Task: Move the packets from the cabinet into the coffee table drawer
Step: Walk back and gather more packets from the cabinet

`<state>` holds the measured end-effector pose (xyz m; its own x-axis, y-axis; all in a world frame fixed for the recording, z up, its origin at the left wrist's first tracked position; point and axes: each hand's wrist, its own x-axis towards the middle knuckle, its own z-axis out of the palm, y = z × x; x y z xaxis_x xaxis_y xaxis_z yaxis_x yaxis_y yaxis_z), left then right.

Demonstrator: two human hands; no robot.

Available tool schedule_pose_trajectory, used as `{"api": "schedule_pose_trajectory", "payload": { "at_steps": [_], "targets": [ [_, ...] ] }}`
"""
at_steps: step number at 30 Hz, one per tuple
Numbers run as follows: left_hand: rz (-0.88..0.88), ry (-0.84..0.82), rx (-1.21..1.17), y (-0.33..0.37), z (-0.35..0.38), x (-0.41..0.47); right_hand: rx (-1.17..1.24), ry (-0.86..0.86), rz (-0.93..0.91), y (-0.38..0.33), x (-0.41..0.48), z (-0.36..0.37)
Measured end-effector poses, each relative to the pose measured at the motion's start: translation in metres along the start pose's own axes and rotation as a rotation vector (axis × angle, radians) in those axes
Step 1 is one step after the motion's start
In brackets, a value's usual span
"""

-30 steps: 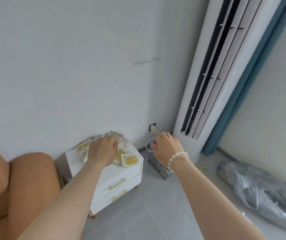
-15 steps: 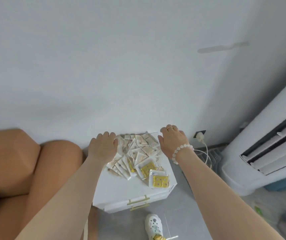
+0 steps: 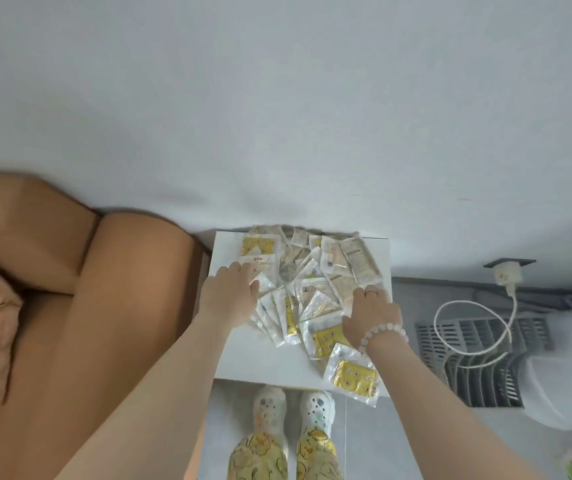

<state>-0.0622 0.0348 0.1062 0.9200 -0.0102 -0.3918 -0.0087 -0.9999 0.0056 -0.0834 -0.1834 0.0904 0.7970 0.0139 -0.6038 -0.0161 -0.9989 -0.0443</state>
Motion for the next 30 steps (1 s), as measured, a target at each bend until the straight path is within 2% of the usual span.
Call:
{"api": "schedule_pose_trajectory", "payload": {
  "at_steps": [3, 6, 8, 11, 14, 17, 23, 30],
  "targets": [
    [-0.044, -0.094, -0.058, 0.007, 0.040, 0.016, -0.040, -0.148, 0.080, 0.014, 0.016, 0.040],
    [-0.057, -0.167, -0.060, 0.020, 0.085, 0.028, -0.106, -0.243, 0.137, 0.024, 0.030, 0.082],
    [-0.130, -0.209, -0.153, 0.030, 0.113, 0.030, -0.119, -0.288, 0.154, 0.024, 0.036, 0.107],
    [-0.399, -0.192, -0.429, 0.043, 0.143, 0.036, -0.087, -0.323, 0.160, 0.018, 0.047, 0.133],
    [-0.737, -0.087, -0.739, 0.053, 0.161, 0.044, 0.017, -0.226, 0.174, 0.017, 0.058, 0.149],
    [-0.903, -0.039, -0.976, 0.065, 0.169, 0.051, 0.082, -0.151, 0.188, 0.020, 0.064, 0.157],
    [-0.959, -0.086, -1.073, 0.069, 0.178, 0.058, 0.108, -0.116, 0.195, 0.021, 0.071, 0.165],
    [-0.886, -0.140, -1.134, 0.059, 0.176, 0.056, 0.390, -0.082, 0.284, 0.008, 0.074, 0.166]
  ]
}}
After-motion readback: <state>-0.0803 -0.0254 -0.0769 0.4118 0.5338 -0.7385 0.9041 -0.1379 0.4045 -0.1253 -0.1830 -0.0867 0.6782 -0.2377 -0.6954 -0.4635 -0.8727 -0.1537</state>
